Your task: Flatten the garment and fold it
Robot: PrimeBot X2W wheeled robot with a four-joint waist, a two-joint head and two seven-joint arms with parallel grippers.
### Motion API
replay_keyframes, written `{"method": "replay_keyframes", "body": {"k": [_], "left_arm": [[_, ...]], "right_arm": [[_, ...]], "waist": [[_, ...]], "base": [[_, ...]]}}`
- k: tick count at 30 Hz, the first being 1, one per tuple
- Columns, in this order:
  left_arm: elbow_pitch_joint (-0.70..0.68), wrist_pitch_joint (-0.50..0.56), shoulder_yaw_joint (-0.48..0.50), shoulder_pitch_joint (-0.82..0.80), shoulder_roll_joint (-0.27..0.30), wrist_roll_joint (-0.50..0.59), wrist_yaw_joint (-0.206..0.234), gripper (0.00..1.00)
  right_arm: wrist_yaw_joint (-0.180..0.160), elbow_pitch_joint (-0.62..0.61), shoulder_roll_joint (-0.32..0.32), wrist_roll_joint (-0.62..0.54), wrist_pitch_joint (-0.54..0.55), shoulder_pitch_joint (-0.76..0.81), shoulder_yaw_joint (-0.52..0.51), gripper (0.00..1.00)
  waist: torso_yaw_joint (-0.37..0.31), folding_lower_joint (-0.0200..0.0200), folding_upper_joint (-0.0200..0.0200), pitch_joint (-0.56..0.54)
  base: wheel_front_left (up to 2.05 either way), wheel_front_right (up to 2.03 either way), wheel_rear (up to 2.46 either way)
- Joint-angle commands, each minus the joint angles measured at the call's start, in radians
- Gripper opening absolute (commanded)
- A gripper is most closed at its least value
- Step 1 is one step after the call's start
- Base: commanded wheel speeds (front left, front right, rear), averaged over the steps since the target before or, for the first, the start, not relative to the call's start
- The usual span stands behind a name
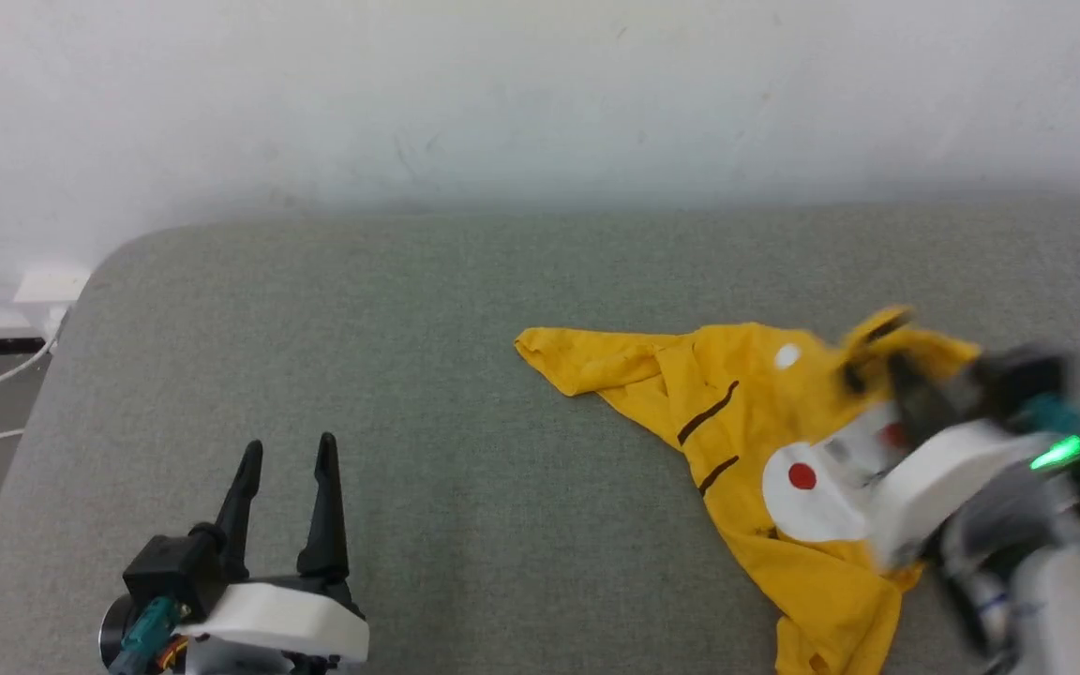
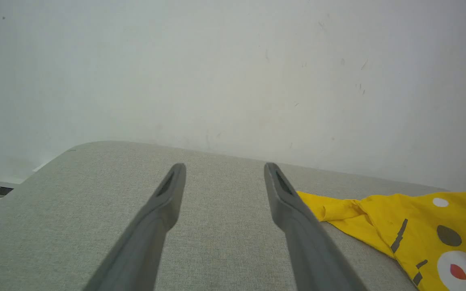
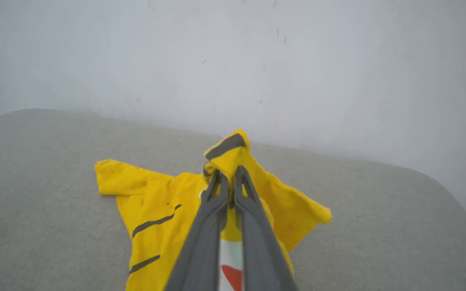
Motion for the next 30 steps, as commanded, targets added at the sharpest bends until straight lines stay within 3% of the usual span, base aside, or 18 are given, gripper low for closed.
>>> {"method": "replay_keyframes", "body": {"k": [1,7,11,12,13,14,20,30], "left_arm": [[0.004,-0.003,-0.001,0.015,0.000,-0.010,-0.007,1.00],[0.011,0.003,-0.010,0.020,-0.005,-0.019,-0.008,1.00],[0.020,0.007,-0.015,0.023,-0.005,-0.023,-0.009,1.00],[0.022,0.008,-0.017,0.023,-0.005,-0.024,-0.008,1.00],[0.024,0.008,-0.018,0.023,-0.005,-0.024,-0.008,1.00],[0.026,0.009,-0.019,0.023,-0.005,-0.025,-0.008,1.00],[0.035,0.009,-0.021,0.026,-0.004,-0.030,-0.006,1.00],[0.041,0.009,-0.037,0.010,-0.012,-0.031,-0.007,1.00]], "right_arm": [[-0.001,-0.044,0.027,0.020,0.041,0.079,0.089,0.00],[-0.001,-0.113,0.041,0.136,0.203,0.272,0.341,0.00],[-0.001,-0.098,0.040,0.187,0.246,0.344,0.433,0.00],[-0.001,-0.097,0.035,0.189,0.241,0.350,0.441,0.27],[-0.001,-0.102,0.035,0.196,0.228,0.354,0.444,0.86],[-0.001,-0.113,0.035,0.202,0.205,0.354,0.440,1.00],[-0.001,-0.175,0.039,0.220,0.104,0.326,0.350,1.00],[-0.001,-0.024,-0.009,0.258,0.317,0.213,0.248,1.00]], "waist": [[-0.010,-0.0001,-0.0001,-0.012],[-0.015,-0.0001,-0.0001,-0.018],[-0.017,-0.0001,-0.0001,-0.025],[-0.017,-0.0001,-0.0001,-0.027],[-0.016,-0.0001,-0.0001,-0.028],[-0.016,-0.0001,-0.0001,-0.029],[-0.016,-0.0001,-0.0001,-0.034],[0.002,-0.0001,-0.0001,-0.010]], "base": [[0.00,0.00,0.00],[0.00,0.00,0.00],[0.00,0.00,0.00],[0.00,0.00,0.00],[0.00,0.00,0.00],[0.00,0.00,0.00],[0.00,0.00,0.00],[0.00,0.00,0.00]]}}
